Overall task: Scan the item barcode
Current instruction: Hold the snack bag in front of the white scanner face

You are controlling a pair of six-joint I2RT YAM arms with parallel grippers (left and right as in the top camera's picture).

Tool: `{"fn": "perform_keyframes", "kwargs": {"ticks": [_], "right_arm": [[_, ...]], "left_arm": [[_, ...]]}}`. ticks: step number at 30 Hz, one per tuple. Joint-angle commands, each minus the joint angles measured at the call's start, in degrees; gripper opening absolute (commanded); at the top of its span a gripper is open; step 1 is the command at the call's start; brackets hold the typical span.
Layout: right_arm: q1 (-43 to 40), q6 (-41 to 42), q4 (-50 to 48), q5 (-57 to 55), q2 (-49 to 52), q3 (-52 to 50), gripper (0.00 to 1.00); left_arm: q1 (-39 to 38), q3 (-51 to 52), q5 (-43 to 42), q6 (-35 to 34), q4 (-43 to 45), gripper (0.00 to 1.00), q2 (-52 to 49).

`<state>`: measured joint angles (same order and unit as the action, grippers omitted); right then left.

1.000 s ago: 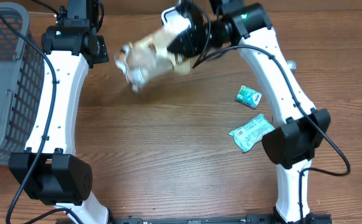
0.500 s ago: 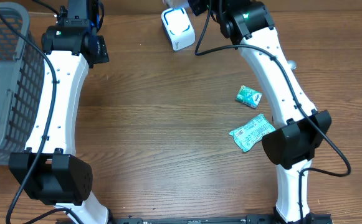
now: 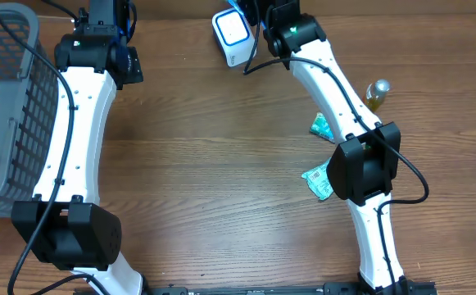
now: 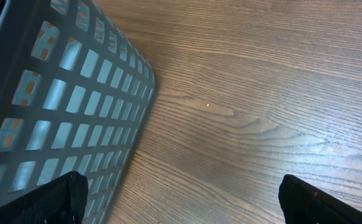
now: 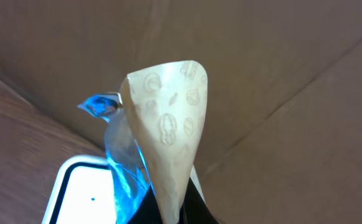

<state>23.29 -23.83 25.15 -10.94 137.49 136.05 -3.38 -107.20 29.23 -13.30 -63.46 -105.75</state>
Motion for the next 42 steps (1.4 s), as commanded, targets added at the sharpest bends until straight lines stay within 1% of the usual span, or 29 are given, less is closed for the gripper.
{"fn": "perform_keyframes", "kwargs": {"ticks": [1, 13, 18, 22, 24, 26, 30, 33, 35, 38, 42], "right_arm": [[1.9, -0.2, 1.2, -1.0, -0.1, 0.8, 0.04], [5.0, 0.8, 8.7, 0.6, -0.1, 0.8, 0.04], [5.1, 9.7, 11.8, 0.8, -0.1, 0.8, 0.04], [5.1, 14.5, 13.8, 6.1, -0.1, 0.8, 0.04], [5.1, 16.7, 14.0, 8.5, -0.1, 0.8, 0.04], [5.1, 17.1, 13.8, 9.7, -0.1, 0.8, 0.04], [5.1, 19.4, 13.0, 9.8, -0.1, 0.8, 0.04], [5.1, 19.5, 12.3, 9.8, -0.1, 0.8, 0.04], [5.1, 21.2, 11.3, 9.9, -0.1, 0.8, 0.04], [5.2, 22.8, 9.9, 13.1, -0.1, 0.8, 0.04], [5.2, 24.1, 9.9, 13.2, -0.1, 0.8, 0.04]], "left_arm": [[-0.3, -0.9, 0.7, 0.5, 0.1, 1.0, 1.1], [-0.3, -0.9, 0.7, 0.5, 0.1, 1.0, 1.1], [-0.3, -0.9, 0.7, 0.5, 0.1, 1.0, 1.1], [-0.3, -0.9, 0.7, 0.5, 0.1, 1.0, 1.1], [-0.3, -0.9, 0.7, 0.5, 0.1, 1.0, 1.1], [-0.3, -0.9, 0.7, 0.5, 0.1, 1.0, 1.1], [-0.3, -0.9, 0.7, 0.5, 0.1, 1.0, 1.1], [-0.3, -0.9, 0.7, 0.5, 0.1, 1.0, 1.1], [-0.3, -0.9, 0.7, 0.5, 0.1, 0.99, 1.1], [-0.3, -0.9, 0.7, 0.5, 0.1, 1.0, 1.1], [-0.3, -0.9, 0.7, 0.5, 0.1, 0.99, 1.1]]}}
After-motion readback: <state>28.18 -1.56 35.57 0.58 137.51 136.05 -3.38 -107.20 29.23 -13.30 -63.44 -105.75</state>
